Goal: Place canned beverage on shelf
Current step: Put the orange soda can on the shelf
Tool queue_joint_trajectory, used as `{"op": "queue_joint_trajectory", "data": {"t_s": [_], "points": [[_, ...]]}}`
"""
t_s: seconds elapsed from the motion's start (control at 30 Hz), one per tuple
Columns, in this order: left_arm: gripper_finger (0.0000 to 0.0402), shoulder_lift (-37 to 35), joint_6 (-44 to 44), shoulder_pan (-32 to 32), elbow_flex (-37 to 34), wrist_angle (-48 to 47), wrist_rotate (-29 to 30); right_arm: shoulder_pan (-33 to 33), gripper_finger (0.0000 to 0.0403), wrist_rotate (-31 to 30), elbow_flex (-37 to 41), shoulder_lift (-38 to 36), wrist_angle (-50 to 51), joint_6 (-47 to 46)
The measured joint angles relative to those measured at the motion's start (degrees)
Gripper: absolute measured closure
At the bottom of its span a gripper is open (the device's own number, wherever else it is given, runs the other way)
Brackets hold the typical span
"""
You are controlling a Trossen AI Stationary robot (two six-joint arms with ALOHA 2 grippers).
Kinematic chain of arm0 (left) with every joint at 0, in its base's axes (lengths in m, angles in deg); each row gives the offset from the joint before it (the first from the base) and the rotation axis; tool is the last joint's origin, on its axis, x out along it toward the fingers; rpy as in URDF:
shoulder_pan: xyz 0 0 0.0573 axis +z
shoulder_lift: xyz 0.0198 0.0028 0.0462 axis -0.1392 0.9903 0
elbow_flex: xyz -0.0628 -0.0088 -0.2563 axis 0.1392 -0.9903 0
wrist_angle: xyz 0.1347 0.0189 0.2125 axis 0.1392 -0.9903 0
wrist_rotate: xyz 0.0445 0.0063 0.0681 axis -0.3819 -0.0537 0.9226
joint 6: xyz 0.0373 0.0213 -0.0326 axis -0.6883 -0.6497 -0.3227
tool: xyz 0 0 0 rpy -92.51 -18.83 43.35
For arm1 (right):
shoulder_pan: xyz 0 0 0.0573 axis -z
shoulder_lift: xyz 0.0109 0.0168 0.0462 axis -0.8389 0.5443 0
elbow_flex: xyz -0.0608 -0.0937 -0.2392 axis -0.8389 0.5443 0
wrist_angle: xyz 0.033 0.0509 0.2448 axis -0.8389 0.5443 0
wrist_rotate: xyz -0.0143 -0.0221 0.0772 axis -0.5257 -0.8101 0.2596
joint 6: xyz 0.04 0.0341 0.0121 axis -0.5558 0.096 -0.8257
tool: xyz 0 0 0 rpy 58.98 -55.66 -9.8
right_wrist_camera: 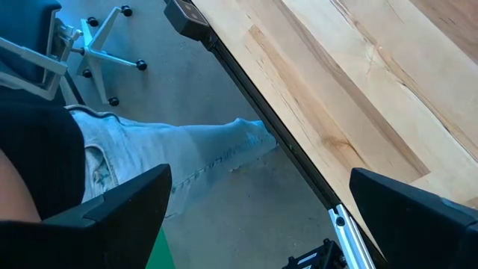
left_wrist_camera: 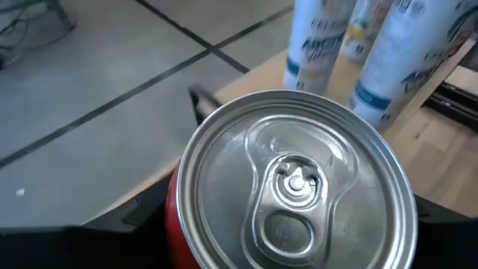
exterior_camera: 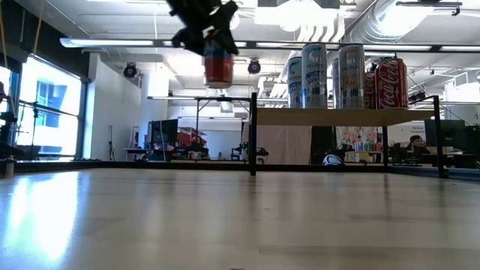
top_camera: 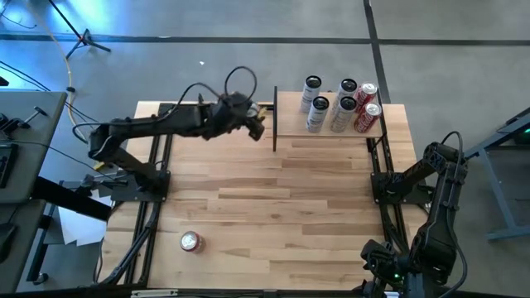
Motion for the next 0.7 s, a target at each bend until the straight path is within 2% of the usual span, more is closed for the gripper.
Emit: {"op": "queue_joint_trajectory", "data": {"t_s": [0.23,0.7], "points": [[0.0128,7.0,-7.8,3.0,10.5,-1.6,-3.2,0.0,0.0004,0.0,0.0,0.0,0.0,0.0],[0.0128,18.9,-15.8,6.3,24.4,0.9,-12.4,0.0,0.0004,0.0,0.0,0.0,0.0,0.0]]}}
